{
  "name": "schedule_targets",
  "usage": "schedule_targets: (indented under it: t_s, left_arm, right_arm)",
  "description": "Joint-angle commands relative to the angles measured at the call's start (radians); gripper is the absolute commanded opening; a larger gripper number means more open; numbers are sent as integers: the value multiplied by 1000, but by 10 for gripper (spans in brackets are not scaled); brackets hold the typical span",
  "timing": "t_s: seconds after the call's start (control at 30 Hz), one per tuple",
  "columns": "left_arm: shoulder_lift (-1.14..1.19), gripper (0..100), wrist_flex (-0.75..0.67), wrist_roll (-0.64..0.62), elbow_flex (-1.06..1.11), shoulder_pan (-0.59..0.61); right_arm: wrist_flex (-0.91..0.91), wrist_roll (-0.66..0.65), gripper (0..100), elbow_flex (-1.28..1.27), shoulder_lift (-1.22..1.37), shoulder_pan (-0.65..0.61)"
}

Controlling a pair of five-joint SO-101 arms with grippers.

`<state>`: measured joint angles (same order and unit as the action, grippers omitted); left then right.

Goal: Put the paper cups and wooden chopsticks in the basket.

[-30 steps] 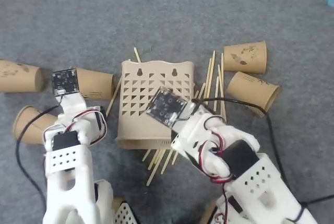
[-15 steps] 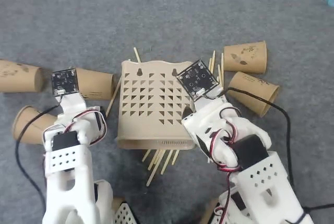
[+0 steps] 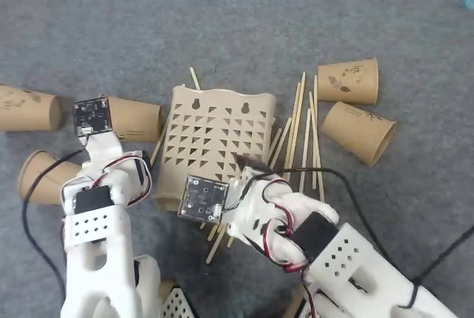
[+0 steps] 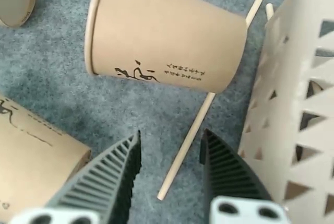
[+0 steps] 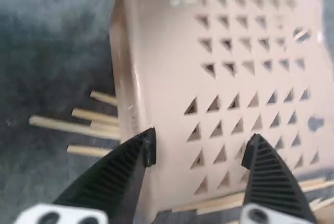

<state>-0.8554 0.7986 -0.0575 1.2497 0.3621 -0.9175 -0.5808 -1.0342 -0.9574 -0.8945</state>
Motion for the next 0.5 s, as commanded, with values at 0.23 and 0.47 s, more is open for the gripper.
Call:
schedule_targets:
  t_s: [0.23, 0.47]
  left_arm:
    - [-23, 181, -48, 3, -8, -6]
    - [-23, 181, -46, 3, -7, -6]
  right_arm:
    - [-147, -20, 277, 21, -16, -179]
    - [-173, -21, 277, 18, -53, -185]
